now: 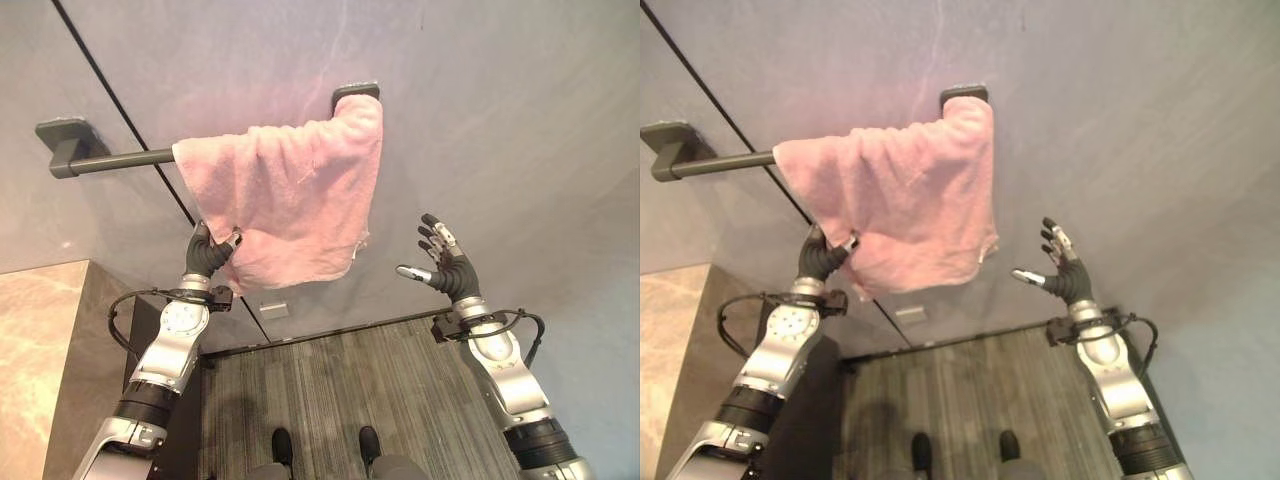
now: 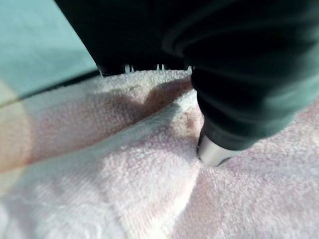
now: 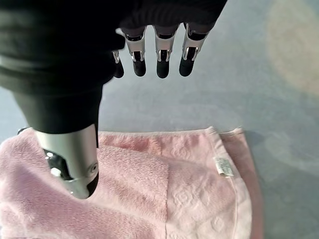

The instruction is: Put brush and paste in cup on sink, flatten towel.

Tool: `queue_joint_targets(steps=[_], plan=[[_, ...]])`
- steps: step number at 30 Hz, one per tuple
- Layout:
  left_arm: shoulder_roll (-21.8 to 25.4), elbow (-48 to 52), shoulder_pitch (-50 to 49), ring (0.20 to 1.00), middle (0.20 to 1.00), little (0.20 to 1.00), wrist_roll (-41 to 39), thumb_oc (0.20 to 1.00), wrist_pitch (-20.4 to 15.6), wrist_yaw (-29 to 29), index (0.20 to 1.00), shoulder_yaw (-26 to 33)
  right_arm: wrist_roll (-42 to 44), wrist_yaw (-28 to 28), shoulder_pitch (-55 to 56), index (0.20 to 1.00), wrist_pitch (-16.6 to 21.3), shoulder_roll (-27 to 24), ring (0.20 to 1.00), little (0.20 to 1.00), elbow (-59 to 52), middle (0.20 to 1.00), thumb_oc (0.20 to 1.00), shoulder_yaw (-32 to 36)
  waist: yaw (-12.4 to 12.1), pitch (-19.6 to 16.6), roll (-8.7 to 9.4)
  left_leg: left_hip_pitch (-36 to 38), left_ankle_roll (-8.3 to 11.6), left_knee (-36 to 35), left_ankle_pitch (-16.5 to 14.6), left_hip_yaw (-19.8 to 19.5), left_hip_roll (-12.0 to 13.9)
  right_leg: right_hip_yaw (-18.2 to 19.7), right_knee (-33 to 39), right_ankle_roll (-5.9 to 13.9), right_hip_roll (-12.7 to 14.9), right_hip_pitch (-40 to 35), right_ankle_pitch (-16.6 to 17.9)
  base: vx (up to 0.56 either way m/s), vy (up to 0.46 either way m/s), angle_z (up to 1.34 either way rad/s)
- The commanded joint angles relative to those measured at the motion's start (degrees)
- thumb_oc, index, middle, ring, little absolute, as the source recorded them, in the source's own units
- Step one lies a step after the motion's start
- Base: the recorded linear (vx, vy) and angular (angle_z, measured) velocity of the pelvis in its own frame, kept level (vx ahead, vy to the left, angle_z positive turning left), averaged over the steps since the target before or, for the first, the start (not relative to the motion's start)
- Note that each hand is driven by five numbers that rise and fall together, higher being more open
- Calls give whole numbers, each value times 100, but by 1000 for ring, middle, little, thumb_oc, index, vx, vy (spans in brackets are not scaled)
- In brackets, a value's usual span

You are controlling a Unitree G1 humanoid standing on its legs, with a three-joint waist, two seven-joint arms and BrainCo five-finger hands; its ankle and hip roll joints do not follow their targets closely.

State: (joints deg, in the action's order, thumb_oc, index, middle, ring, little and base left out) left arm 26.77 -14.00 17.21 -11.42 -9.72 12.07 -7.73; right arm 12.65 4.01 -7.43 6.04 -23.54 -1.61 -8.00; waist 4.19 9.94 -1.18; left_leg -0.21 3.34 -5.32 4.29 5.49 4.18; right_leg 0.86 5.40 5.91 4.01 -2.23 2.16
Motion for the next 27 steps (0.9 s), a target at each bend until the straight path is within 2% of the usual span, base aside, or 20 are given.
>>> queue_joint_targets(steps=[1, 27], plan=[[337, 81, 243, 200, 200, 200, -196, 200, -246, -18, 200, 206, 55, 17, -268, 1000, 272, 57, 1000, 1000, -79, 1000, 1000, 57, -35, -218, 258, 234, -43, 281, -940, -204, -32, -391, -59, 321, 324, 27, -533, -7, 13, 4], [352, 142, -225, 200, 200, 200, -234, 200, -222, -18, 200, 495, 20, -15, -393, 1000, 180, 135, 1000, 1000, 54, 1000, 1000, -76, -251, -338, 256, 293, -64, 189, -913, -312, -110, -633, -45, 360, 401, -100, -542, -3, 15, 6]])
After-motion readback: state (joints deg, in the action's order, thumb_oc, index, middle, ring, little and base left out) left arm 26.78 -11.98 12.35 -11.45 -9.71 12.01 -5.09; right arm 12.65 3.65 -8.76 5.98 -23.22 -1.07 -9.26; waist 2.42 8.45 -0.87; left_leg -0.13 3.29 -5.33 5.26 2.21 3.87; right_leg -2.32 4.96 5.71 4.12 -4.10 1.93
